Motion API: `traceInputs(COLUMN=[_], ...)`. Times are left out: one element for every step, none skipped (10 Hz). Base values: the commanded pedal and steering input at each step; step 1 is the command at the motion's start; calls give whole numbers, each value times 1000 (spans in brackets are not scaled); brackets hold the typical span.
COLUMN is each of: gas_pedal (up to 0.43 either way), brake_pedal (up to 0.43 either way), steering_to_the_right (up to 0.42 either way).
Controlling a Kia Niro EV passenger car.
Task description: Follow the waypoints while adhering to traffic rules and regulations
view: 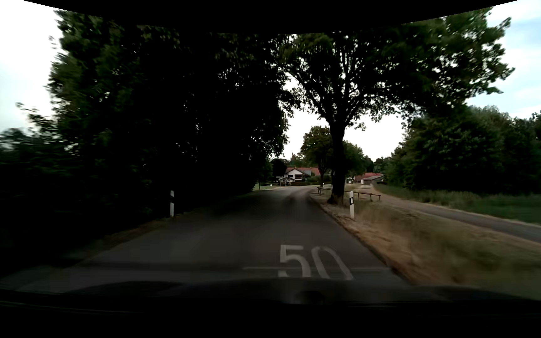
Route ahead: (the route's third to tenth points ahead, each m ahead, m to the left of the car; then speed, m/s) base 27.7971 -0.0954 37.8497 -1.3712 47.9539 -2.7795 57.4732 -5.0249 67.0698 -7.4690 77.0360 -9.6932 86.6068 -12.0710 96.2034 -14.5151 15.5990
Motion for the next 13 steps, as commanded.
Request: traceInputs(gas_pedal=[0,0,0,0,0,0,0,0,0,0,0,0,0], brake_pedal=[195,134,43,12,12,12,12,6,6,6,6,6,6], steering_to_the_right=[7,9,11,14,15,15,15,15,15,15,15,15,15])
